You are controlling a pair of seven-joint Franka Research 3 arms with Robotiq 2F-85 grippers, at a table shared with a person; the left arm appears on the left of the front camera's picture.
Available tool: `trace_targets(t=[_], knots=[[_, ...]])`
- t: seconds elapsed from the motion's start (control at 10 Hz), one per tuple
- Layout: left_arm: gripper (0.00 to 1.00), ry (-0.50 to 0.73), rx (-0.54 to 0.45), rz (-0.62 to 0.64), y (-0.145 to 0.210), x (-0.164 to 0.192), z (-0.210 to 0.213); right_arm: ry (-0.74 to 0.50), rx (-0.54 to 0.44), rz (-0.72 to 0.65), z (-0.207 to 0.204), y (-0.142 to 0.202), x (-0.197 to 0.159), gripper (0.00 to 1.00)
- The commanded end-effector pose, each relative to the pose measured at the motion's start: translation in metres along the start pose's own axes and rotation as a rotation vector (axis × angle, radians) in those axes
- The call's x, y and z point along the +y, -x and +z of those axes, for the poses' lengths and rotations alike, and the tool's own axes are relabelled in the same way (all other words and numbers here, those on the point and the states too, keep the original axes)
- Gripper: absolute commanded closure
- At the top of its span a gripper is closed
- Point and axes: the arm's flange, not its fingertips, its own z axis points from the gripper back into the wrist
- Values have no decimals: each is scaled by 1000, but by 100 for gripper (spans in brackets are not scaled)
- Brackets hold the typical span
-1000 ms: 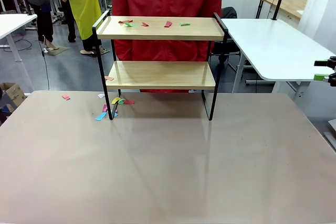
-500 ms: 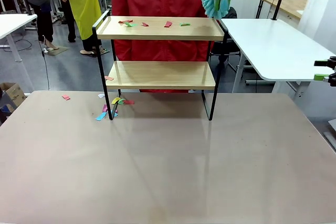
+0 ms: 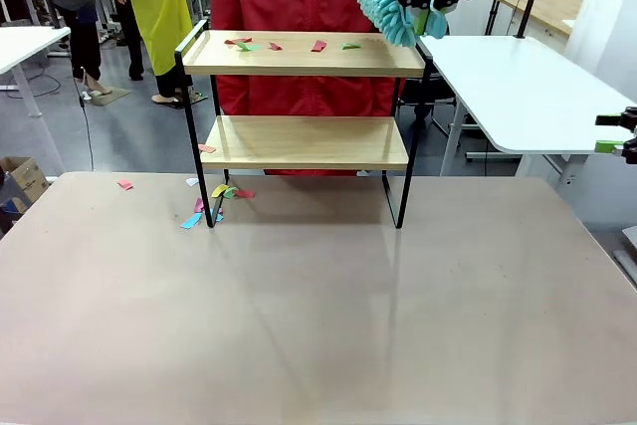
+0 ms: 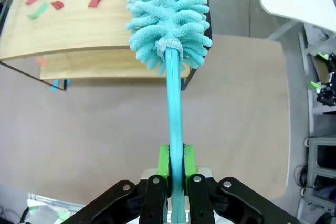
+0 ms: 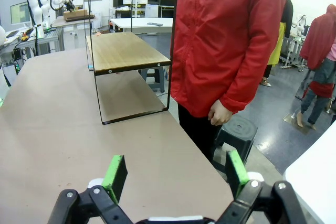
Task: Clean the shelf.
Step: Clean the specific section of the Shelf indicated by the human with the Duster.
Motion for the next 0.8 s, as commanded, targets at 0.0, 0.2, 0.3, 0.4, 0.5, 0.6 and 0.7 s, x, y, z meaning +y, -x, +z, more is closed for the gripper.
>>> trace_targets(t=[0.0, 0.2, 0.3, 0.4, 0.5, 0.6, 0.7], knots=[[87, -10, 4, -2, -11, -11, -2, -3, 2, 4, -2, -4, 1, 0], [87, -1, 56, -2, -14, -7, -22, -3, 2, 4, -2, -4, 1, 0], [87, -7, 76, 16, -15, -3, -31, -3, 2, 4, -2, -4, 1, 0], [87, -8, 101, 11, -17, -3, -37, -3, 2, 4, -2, -4, 1, 0], [87, -3, 117, 8, -18, -2, -42, -3, 2, 4, -2, -4, 1, 0], [87, -9, 157, -17, -21, -1, -41, -3, 2, 4, -2, -4, 1, 0], [87, -16, 181, -49, -23, -3, -33, -3, 2, 4, -2, -4, 1, 0]])
